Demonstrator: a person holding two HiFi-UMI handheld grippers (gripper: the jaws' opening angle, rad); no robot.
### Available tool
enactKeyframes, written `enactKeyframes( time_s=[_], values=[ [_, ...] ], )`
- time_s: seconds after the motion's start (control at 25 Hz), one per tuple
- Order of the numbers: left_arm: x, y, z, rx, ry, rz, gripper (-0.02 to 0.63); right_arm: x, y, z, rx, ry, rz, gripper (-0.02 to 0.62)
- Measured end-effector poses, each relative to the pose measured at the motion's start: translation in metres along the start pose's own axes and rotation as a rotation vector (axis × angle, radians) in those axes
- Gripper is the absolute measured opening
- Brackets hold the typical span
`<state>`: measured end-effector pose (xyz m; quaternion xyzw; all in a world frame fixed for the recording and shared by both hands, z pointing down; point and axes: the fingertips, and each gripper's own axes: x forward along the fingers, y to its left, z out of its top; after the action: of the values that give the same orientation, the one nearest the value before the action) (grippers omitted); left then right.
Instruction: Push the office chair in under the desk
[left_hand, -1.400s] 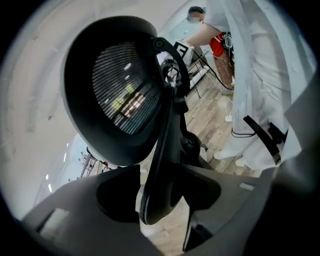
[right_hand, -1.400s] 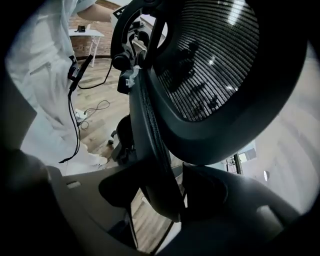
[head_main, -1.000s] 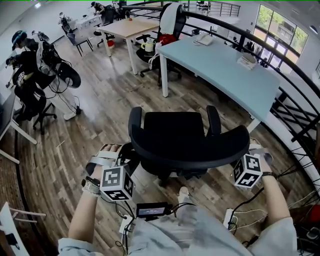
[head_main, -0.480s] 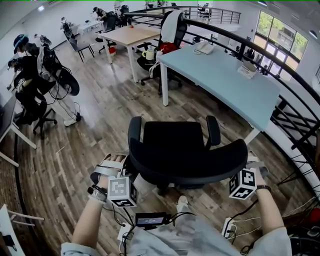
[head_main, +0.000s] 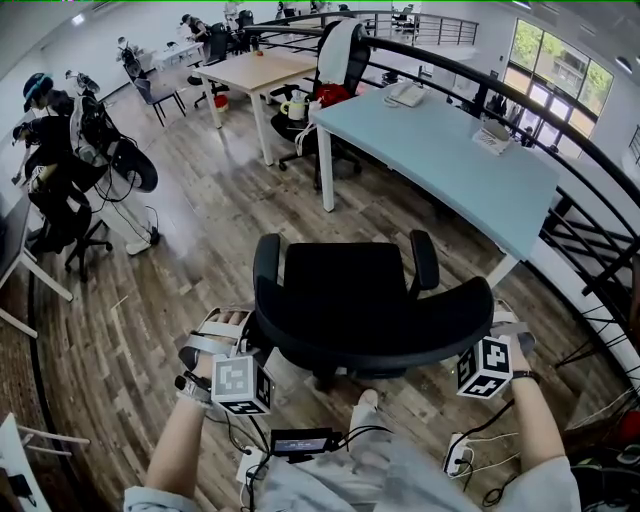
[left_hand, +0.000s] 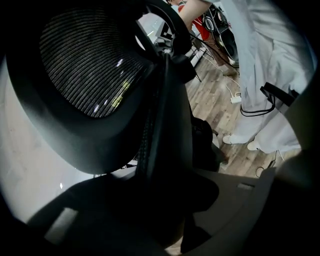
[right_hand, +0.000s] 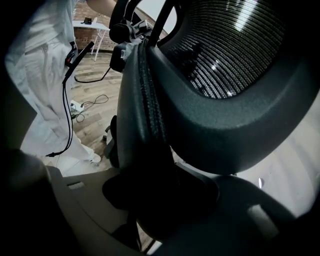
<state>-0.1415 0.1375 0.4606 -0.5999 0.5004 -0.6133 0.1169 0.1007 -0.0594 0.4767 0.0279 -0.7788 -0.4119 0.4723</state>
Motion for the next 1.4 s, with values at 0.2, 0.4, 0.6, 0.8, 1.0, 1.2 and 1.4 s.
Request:
enactKeyframes(
  time_s=[0.2, 0.4, 0.6, 0.8, 1.0, 1.2, 1.4],
  values=[
    [0.001, -0.001, -0.003, -0.005, 0.003, -0.005, 0.16, 0.001, 0.0, 0.002, 0.001, -0.002, -0.007, 0.18],
    [0.001, 0.005, -0.004, -0.013, 0.005, 0.002, 0.16, 0.002, -0.003, 0.002, 0.01, -0.003, -0.01, 0.18],
    [0.006, 0.008, -0.003, -0.014, 0.007, 0.006, 0.16, 0.007, -0.006, -0.001, 0.014, -0.001, -0.008, 0.18],
    [0.012, 0.008, 0.003, -0.011, 0.007, 0.003, 0.16, 0.013, -0.012, -0.01, 0.01, 0.0, -0.007, 0.181],
    [0.018, 0.016, 0.006, -0.004, 0.009, 0.009, 0.16, 0.015, -0.018, -0.011, 0.008, -0.006, -0.002, 0.181],
    [0.028, 0.02, 0.007, -0.008, 0.007, 0.006, 0.16, 0.024, -0.026, -0.017, 0.011, -0.001, -0.012, 0.18],
    [0.044, 0.033, 0.007, -0.009, 0.006, 0.008, 0.16, 0.033, -0.046, -0.014, -0.005, 0.003, -0.018, 0.181]
  ],
)
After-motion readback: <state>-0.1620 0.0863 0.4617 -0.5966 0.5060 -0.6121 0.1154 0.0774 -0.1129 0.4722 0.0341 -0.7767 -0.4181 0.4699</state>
